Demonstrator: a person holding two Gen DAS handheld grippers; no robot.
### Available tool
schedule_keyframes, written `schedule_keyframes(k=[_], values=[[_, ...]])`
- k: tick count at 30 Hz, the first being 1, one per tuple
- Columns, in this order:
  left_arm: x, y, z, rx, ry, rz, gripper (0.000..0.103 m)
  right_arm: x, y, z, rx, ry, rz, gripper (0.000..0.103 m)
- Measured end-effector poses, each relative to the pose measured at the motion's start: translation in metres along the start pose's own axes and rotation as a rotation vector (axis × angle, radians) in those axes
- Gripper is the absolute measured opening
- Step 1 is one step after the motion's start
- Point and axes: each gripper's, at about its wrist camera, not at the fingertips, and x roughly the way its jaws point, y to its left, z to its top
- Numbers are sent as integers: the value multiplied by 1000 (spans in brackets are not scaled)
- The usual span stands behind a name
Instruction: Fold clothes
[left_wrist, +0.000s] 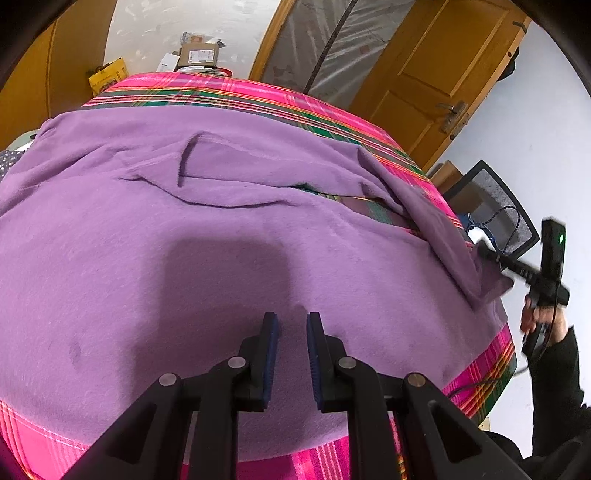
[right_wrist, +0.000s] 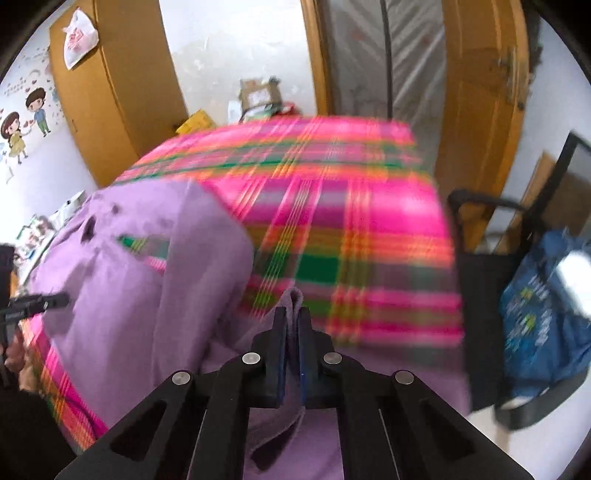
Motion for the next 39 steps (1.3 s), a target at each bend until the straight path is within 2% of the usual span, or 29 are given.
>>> schedule_keyframes(k=[3,6,13,19,26,29,30,32,34,36,39], values=[[1,-1,1,4,4,1,16,-16,-18,29,7,-95,-68,5],[2,-2,1,6,9,1,16,-29,-51,58,91,-182,-127,5],[6,0,6,1,15,9,16,-24,-123,98,324,-270,-130,5],[6,-1,7,2,15,15,16,-1,-168,109,460,-280,-133,5],[6,-5,7,6,12,26,16,17,-186,135,456,-278,-131,5],[6,-6,7,2,9,31,16,39,-193,145,443,-214,-107,8],[6,-6,6,1,9,31,16,51,-197,147,438,-167,-104,9],[6,-7,6,-2,8,32,16,66,-206,144,468,-110,-132,17],[7,-6,6,-6,6,31,16,70,-214,132,526,-111,-141,35],[8,-6,6,-5,6,31,16,69,-220,116,578,-125,-112,38],[9,-6,7,-1,7,31,16,70,-225,85,640,-94,-86,39]])
